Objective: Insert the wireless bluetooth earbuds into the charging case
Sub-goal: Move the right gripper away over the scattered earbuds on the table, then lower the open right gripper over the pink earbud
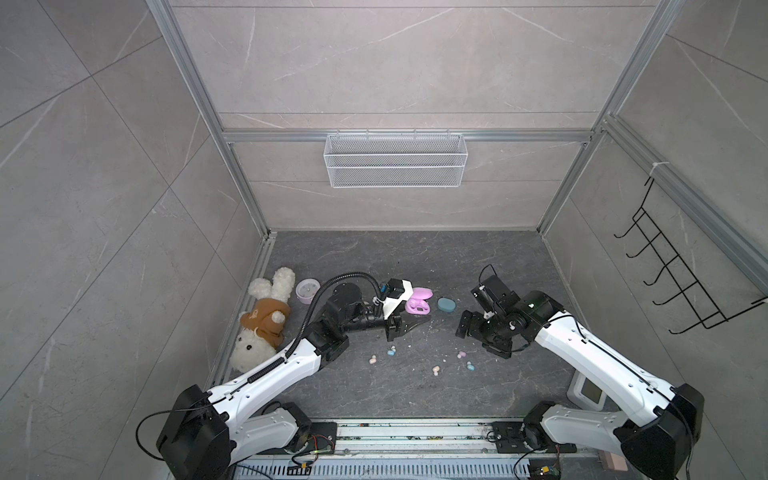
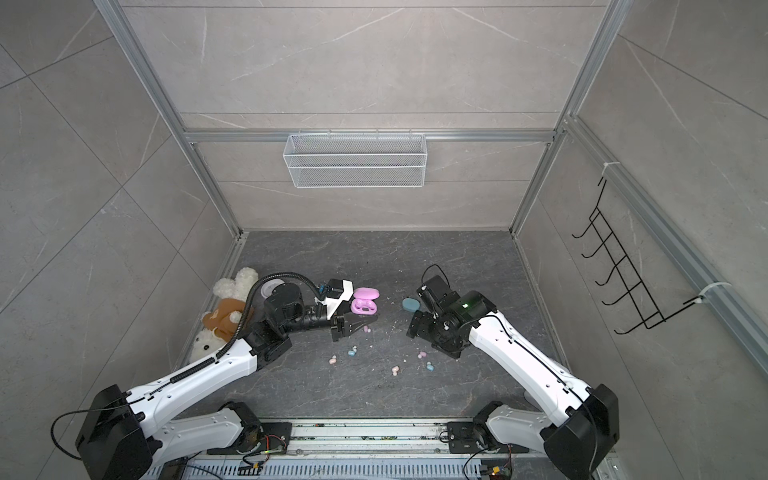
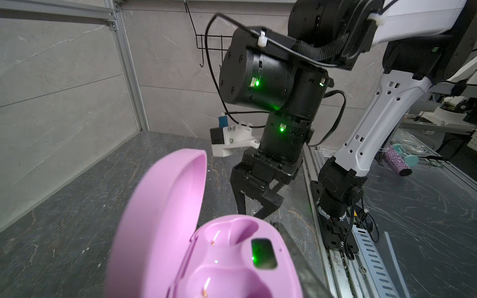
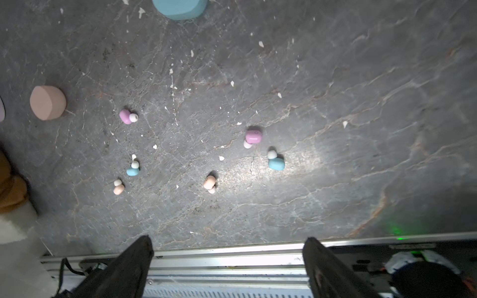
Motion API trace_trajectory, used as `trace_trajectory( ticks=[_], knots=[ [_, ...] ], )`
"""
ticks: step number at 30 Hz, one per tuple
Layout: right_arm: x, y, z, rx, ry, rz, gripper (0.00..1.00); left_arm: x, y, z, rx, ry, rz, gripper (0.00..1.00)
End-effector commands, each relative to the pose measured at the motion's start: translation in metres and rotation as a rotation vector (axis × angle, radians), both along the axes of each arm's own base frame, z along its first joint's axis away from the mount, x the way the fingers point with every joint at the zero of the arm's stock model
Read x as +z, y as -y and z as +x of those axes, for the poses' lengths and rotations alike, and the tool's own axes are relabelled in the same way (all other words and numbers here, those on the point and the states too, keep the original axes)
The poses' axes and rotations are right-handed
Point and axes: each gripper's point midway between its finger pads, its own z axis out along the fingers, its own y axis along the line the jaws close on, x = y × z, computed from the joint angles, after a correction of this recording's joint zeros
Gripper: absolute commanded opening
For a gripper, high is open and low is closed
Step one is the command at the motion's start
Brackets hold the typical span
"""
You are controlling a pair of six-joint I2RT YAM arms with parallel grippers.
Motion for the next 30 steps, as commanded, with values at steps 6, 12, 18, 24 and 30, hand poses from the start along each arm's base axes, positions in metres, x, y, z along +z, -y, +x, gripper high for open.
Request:
trace_trajectory(
  ticks=[6,12,18,24,30],
  knots=[
    [-0.041,-0.01,0.006,-0.203,-0.057,0.081,0.91,0.016,-0.004,0.001,0.02,0.042,-0.04,0.23],
    [-0.068,-0.006,0.002,-0.309,-0.088,0.089,0.87,0.017,-0.005,0.0,0.019,0.043,-0.041,0.23],
    [-0.083,-0.014,0.012,-0.332,-0.067,0.123,0.84,0.017,-0.005,-0.002,0.016,0.046,-0.041,0.23],
    [-0.094,-0.023,0.024,-0.314,-0.073,0.125,0.83,0.018,-0.006,-0.002,0.02,0.049,-0.036,0.23],
    [-0.105,-0.027,0.022,-0.3,-0.108,0.115,0.83,0.019,-0.007,-0.003,0.019,0.051,-0.036,0.23]
  ],
)
